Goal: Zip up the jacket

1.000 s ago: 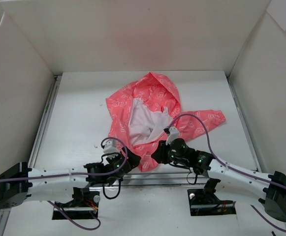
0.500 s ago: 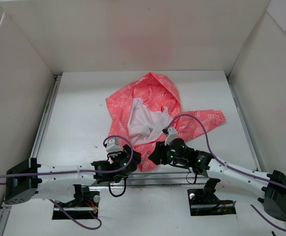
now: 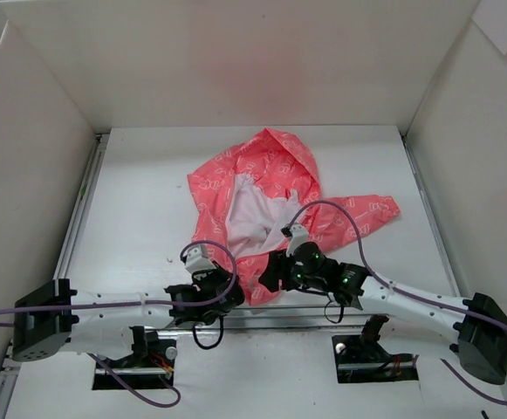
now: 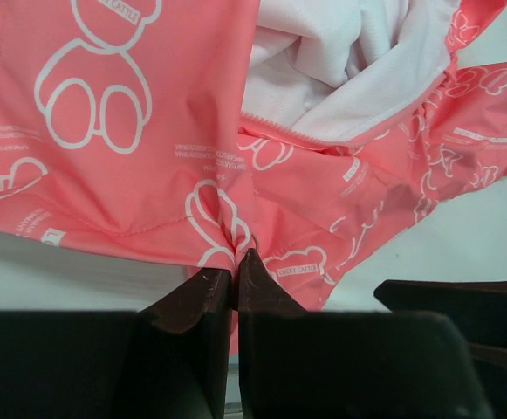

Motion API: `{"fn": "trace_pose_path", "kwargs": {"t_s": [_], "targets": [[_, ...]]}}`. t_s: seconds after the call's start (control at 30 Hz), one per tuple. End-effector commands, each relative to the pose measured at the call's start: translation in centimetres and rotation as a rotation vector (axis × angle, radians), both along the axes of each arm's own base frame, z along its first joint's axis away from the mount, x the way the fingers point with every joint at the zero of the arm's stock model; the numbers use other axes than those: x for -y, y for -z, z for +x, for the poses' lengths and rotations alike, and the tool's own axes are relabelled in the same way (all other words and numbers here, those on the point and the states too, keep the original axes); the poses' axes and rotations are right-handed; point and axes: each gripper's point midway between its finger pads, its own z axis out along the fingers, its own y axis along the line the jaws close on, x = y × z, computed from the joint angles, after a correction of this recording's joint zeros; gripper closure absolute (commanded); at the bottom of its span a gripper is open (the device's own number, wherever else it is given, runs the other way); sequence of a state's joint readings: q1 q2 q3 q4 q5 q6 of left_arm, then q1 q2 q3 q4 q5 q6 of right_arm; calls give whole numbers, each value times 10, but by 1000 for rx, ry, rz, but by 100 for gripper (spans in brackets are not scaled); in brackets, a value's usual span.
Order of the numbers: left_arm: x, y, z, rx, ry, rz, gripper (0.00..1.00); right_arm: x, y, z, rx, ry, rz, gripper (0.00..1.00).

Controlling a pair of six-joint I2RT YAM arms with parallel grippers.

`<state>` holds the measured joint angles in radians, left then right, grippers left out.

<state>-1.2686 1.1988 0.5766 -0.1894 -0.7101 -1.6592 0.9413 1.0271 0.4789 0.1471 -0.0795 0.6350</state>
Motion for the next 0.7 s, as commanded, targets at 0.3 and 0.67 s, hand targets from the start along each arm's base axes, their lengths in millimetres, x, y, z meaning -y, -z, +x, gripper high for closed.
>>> {"fn": "trace_pose_path", "kwargs": {"t_s": [0.3, 0.67], "targets": [[-39, 2, -7, 14, -77, -26, 100, -57, -29, 47, 134, -90, 27, 57], [-63, 43, -25, -15, -13, -92, 100, -72, 28, 2, -69, -206, 126, 100]]}}
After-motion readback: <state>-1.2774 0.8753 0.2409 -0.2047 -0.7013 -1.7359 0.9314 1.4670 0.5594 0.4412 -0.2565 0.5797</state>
